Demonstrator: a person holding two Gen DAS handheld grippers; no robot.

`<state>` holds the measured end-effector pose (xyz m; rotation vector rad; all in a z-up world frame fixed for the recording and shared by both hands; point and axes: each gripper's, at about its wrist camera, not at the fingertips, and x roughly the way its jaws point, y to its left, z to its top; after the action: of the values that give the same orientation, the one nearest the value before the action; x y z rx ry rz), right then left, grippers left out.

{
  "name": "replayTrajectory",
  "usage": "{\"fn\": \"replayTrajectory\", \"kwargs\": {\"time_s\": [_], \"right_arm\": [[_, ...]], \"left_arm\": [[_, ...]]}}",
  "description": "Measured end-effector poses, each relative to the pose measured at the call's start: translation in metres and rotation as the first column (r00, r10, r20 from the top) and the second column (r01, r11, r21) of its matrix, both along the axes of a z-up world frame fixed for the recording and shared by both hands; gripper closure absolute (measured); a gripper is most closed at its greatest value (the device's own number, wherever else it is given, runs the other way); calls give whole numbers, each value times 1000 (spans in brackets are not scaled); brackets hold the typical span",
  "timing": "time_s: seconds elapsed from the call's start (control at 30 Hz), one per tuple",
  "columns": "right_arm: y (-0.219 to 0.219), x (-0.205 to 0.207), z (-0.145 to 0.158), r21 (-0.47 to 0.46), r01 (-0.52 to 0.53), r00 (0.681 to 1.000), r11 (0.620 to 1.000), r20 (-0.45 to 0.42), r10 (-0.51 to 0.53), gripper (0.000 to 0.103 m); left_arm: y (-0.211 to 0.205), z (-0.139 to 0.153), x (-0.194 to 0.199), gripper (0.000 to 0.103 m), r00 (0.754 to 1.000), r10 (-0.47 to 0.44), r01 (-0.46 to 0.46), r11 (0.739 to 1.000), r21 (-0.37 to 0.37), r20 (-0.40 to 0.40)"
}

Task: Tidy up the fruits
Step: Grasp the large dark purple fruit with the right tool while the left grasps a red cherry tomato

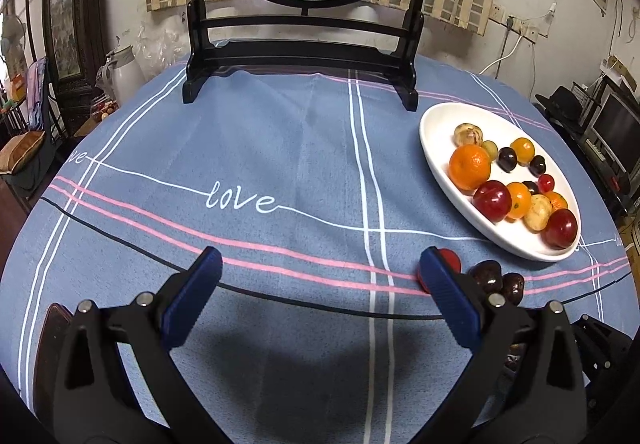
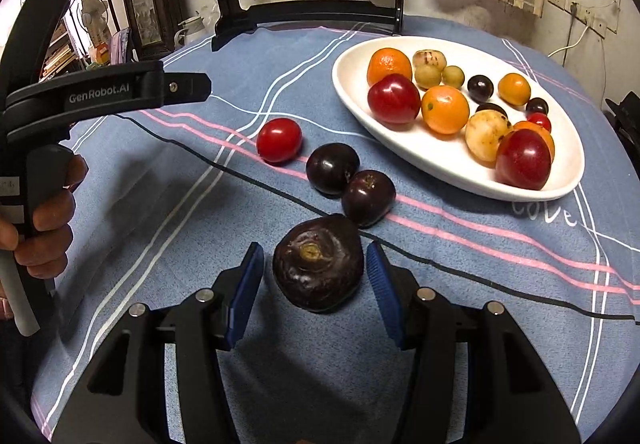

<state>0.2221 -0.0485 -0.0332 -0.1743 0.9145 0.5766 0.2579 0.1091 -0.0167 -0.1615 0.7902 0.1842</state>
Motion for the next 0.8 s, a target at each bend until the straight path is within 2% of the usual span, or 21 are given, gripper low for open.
{"fn": "replayTrajectory", "kwargs": {"time_s": [0.23,0.4,0.47,0.53,0.6,0.67,0.7,0.8], "right_arm": [[-2,3,-1,5,3,1000,1000,-10,-3,58],[-4,3,1,18,1,999,1000,-32,-1,59],[-14,7,9,99,18,998,995,-66,-11,59],[-25,9,17,131,44,998,990,-53,-37,59],[-34,11,22,147,75,997,986,-38,-70,59],[-44,16,23,167,110,993,980,-54,-102,59],[-47,17,23,173,119,992,978,-61,-110,59],[-51,21,22,184,140,989,973,-80,-127,59]], "left_arm": [[0,-1,1,2,1000,-1,1,1000,-3,-4],[0,-1,1,2,1000,-4,4,1000,-5,-2],[-3,-1,1,2,999,-35,35,999,-12,7],[-12,-2,1,3,992,-121,121,992,-19,19],[-25,-3,1,10,980,-195,196,981,-2,28],[-43,-7,1,27,960,-279,278,960,40,20],[-48,-9,1,34,954,-299,298,953,47,14],[-59,-17,4,46,936,-352,352,935,45,-9]]}}
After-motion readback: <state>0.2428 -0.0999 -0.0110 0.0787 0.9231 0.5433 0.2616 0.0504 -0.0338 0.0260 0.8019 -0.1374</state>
